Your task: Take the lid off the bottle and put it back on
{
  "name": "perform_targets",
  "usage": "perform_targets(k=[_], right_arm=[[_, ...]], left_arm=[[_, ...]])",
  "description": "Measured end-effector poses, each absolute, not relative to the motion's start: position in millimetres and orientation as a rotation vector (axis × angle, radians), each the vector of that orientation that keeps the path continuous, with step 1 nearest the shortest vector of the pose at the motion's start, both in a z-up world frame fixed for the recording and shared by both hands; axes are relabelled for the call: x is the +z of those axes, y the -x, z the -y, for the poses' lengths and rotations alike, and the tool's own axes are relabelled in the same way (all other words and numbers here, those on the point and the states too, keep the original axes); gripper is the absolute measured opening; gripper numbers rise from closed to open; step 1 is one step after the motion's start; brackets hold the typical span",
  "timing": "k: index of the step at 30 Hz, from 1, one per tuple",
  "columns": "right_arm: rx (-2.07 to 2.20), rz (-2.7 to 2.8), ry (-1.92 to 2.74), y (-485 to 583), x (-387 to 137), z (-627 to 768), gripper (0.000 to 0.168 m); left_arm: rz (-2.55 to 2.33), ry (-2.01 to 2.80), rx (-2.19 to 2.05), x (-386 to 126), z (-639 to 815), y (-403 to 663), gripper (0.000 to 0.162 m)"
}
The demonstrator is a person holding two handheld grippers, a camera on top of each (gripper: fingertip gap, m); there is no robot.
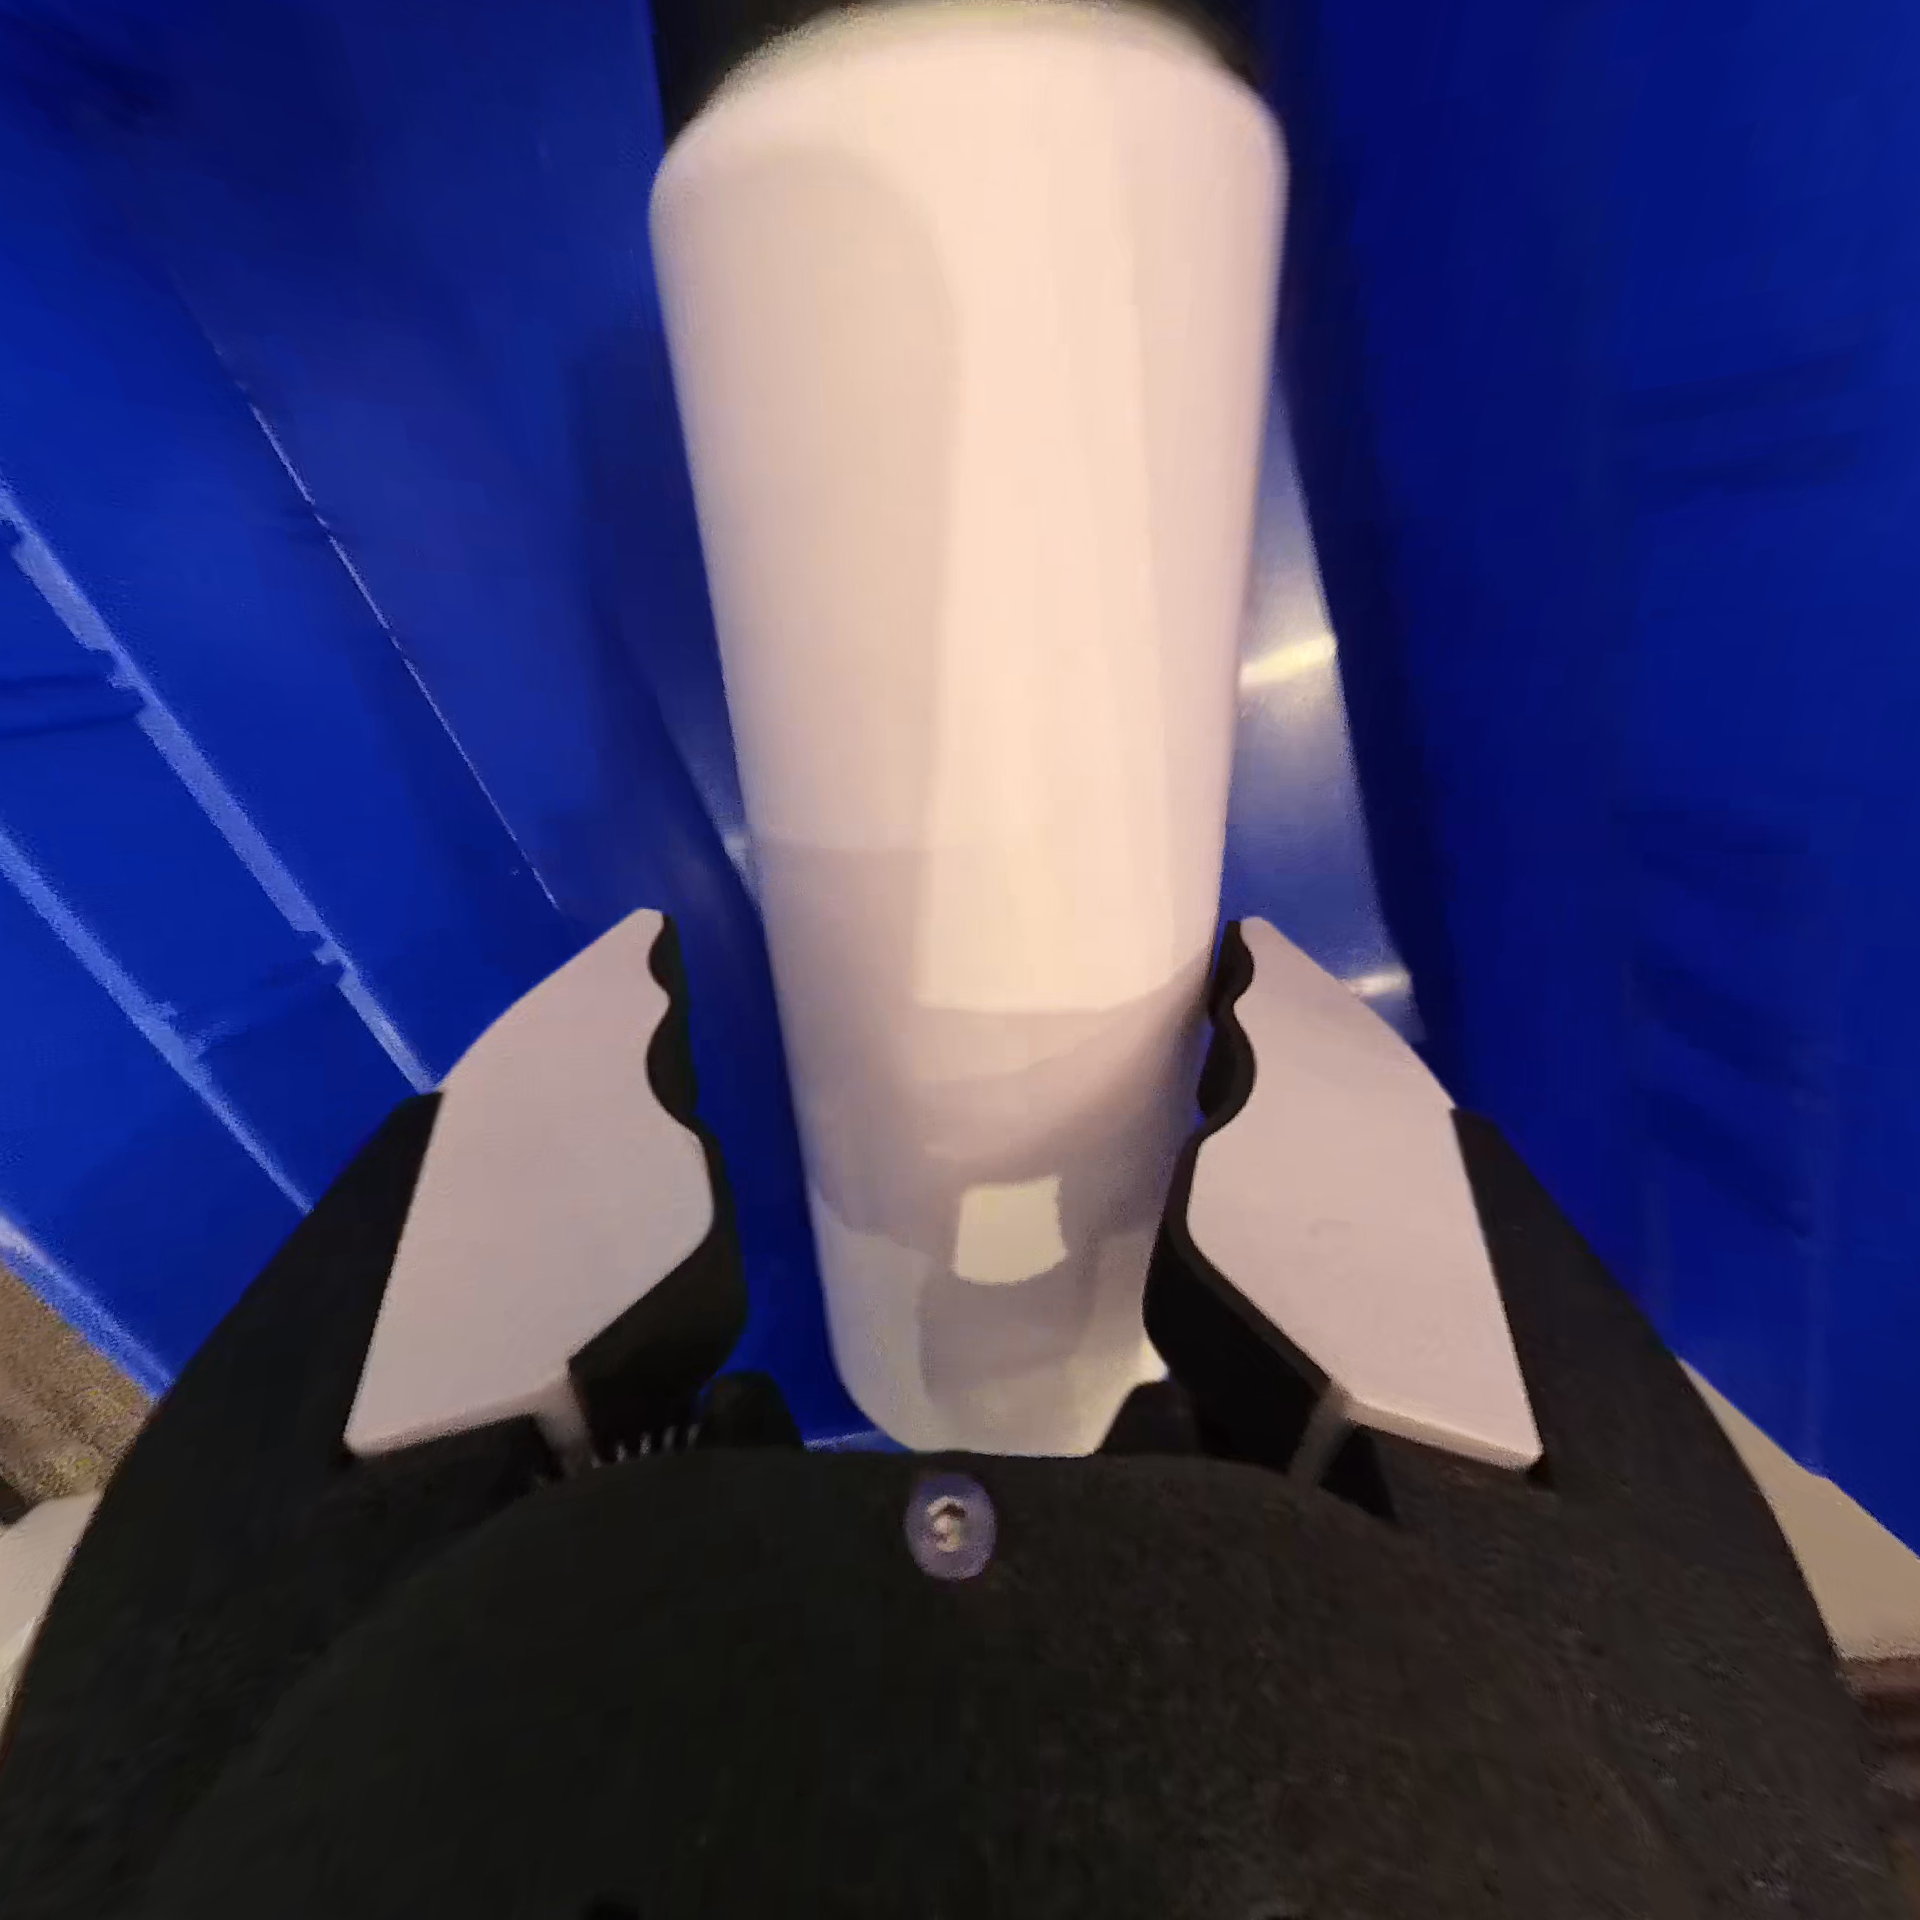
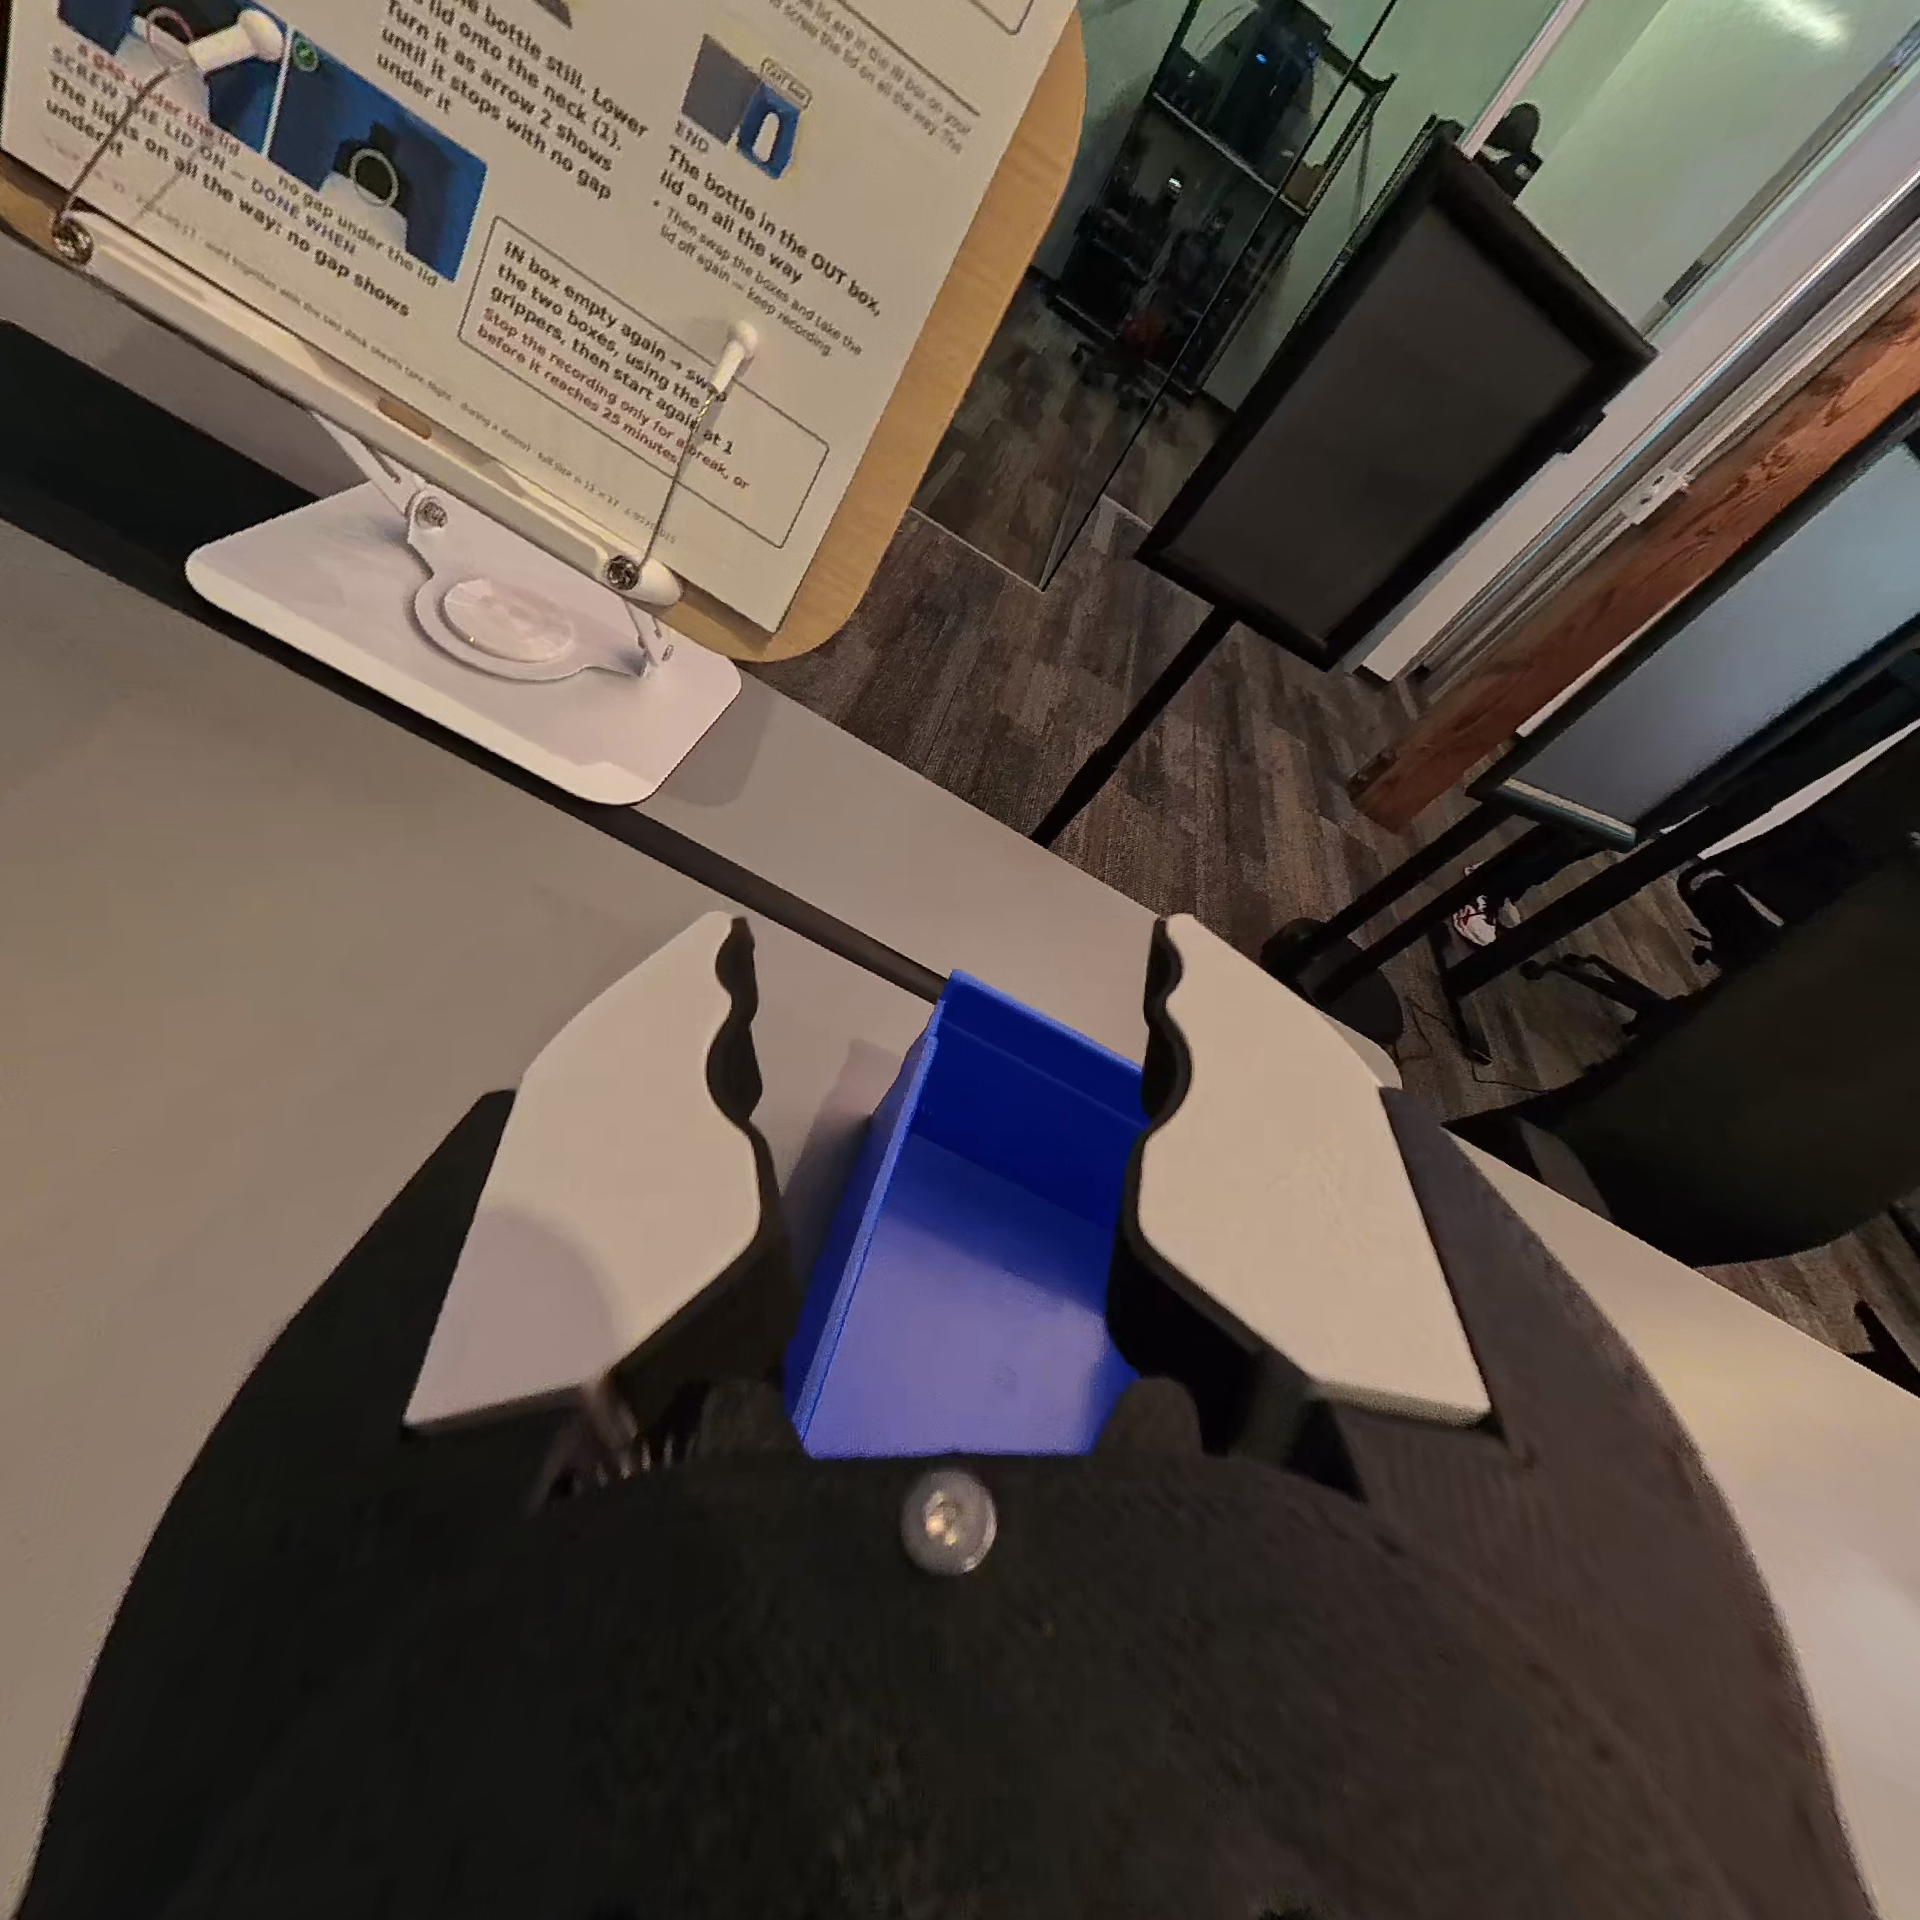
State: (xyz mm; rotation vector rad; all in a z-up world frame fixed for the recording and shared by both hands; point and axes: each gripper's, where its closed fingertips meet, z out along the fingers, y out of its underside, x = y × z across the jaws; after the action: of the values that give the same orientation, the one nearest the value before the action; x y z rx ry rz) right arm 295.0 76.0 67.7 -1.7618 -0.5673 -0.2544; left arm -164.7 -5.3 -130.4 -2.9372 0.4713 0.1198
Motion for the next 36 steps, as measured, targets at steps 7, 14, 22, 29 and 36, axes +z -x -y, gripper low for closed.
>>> perform_targets(k=[7, 14, 22, 29, 36], right_arm=[[-0.281, 0.634, 1.786, -285.6, 55.9, -77.3, 0.073], [-0.281, 0.676, 1.803, -280.2, 47.3, -79.0, 0.073], [-0.29, 0.717, 1.82, -274.9, 38.7, -80.5, 0.073], [-0.304, 0.752, 1.839, -271.4, 31.0, -81.4, 0.073], [-0.307, 0.778, 1.846, -267.8, 26.9, -81.6, 0.073]], left_arm=[[-0.563, 3.005, 0.197, -144.3, 11.4, 175.5, 0.091], [-0.615, 3.006, 0.113, -143.2, 11.2, 171.9, 0.09], [-0.576, 2.984, -0.22, -129.6, 18.7, 159.5, 0.088], [-0.579, 2.979, -0.2, -129.2, 17.9, 164.0, 0.089], [-0.714, 2.838, -0.156, -119.2, -5.4, 146.4, 0.081]])
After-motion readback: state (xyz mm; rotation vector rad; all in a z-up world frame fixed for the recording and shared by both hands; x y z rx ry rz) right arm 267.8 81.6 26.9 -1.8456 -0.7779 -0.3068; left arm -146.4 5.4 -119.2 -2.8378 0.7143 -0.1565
